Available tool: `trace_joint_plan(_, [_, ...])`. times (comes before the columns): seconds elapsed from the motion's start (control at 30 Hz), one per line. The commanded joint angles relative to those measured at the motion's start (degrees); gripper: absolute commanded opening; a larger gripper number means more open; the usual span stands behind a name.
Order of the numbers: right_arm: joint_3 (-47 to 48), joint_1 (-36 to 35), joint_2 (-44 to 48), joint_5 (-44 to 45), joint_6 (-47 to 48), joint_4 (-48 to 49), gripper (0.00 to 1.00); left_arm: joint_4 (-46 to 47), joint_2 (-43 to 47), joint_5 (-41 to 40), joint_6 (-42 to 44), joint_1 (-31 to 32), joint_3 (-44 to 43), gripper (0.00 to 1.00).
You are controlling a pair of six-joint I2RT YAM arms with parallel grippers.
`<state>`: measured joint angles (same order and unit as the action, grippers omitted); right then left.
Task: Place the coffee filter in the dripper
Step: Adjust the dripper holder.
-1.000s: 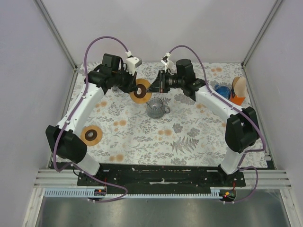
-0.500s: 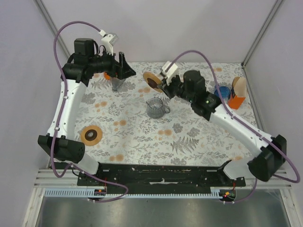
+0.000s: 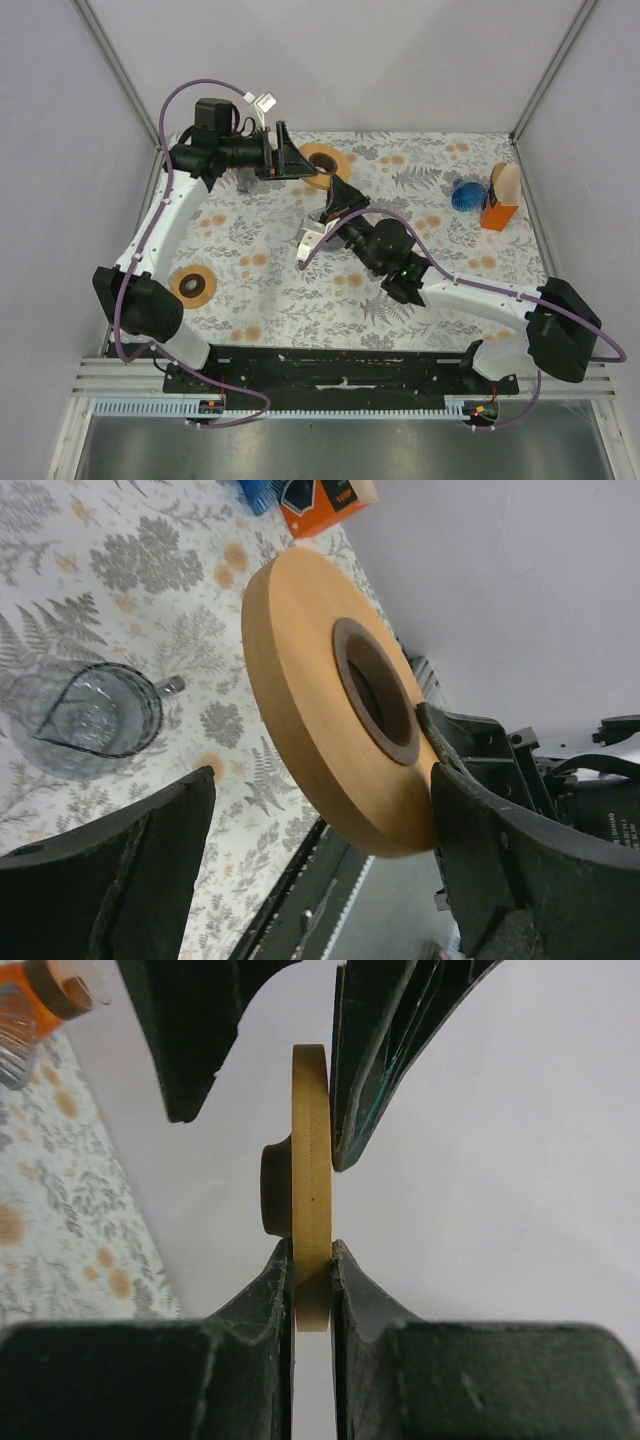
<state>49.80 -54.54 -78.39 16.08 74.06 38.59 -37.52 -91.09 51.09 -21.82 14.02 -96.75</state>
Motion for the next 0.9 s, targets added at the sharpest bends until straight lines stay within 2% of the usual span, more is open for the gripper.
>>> trace_joint_plan(0.0, [0.1, -1.5, -0.8, 3.5, 14.7, 15.8, 0.00, 3.8, 0.1, 1.6, -4.4, 0.7, 0.9, 0.93])
trace_joint_plan(0.03, [-0.2, -1.9, -0.8, 2.7, 15.2, 15.6, 0.00, 4.3, 0.0, 2.3, -4.8, 1.0, 1.0, 0.90])
trace_joint_plan(0.07, [-0.7, -2.2, -0.7, 1.7, 15.4, 15.2, 0.00, 4.8, -0.1, 3.1, -5.0, 1.4, 1.2, 0.84])
trace_joint_plan(0.1, [-0.9, -2.5, -0.5, 1.1, 15.3, 14.8, 0.00, 5.3, -0.1, 4.1, -5.4, 1.8, 1.6, 0.65])
trace_joint_plan(0.13, [-0.8, -2.6, -0.4, 0.7, 14.6, 14.3, 0.00, 5.9, -0.2, 5.0, -5.8, 2.1, 2.1, 0.36])
trace_joint_plan(0.17, [-0.4, -2.6, -0.4, 1.1, 13.7, 13.7, 0.00, 6.6, -0.1, 5.8, -6.6, 2.1, 2.8, 0.13])
trace_joint_plan(0.2, [-0.1, -2.6, -0.4, 1.6, 12.8, 13.4, 0.00, 7.2, -0.1, 6.2, -7.1, 2.2, 3.5, 0.02])
trace_joint_plan(0.27, [0.8, -2.6, 0.0, 3.3, 10.1, 12.2, 0.00, 7.1, 0.1, 6.8, -6.7, 2.2, 4.4, 0.02])
trace_joint_plan(0.33, [2.9, -2.5, 0.7, 5.0, 5.5, 5.9, 0.02, 6.9, 0.3, 6.3, -6.1, 1.8, 4.8, 0.02])
trace_joint_plan(0.37, [4.2, -2.6, 1.3, 6.2, 2.0, 0.5, 0.18, 6.9, 0.3, 5.5, -6.0, 1.4, 5.0, 0.02])
trace_joint_plan(0.4, [6.6, -2.6, 2.2, 6.8, -3.9, -4.7, 0.43, 6.9, 0.2, 4.7, -5.6, 0.9, 5.0, 0.02])
trace_joint_plan(0.43, [8.8, -2.4, 3.6, 6.3, -10.0, -12.4, 0.59, 6.3, 0.1, 3.6, -5.0, 0.6, 5.0, 0.02])
trace_joint_plan(0.5, [15.8, 0.1, 7.3, -2.5, -27.3, -31.6, 0.89, 4.9, -0.1, 1.2, -3.1, 0.2, 4.6, 0.02])
trace_joint_plan(0.53, [18.7, 2.9, 8.8, -12.3, -34.0, -40.8, 0.98, 4.3, -0.1, 0.2, -2.0, 0.3, 4.6, 0.02])
trace_joint_plan(0.63, [24.8, 13.9, 10.0, -32.9, -53.0, -46.8, 0.98, 3.9, 0.5, -1.5, 0.2, 0.6, 4.7, 0.02])
trace_joint_plan(0.73, [32.6, 20.3, 5.4, -34.5, -65.9, -51.9, 0.97, 2.4, 1.3, -4.2, 3.1, 1.9, 4.2, 0.02])
trace_joint_plan(0.87, [47.5, 21.5, -6.6, -31.6, -70.5, -66.6, 0.94, 1.7, 1.6, -3.7, 3.2, 2.9, 4.1, 0.02])
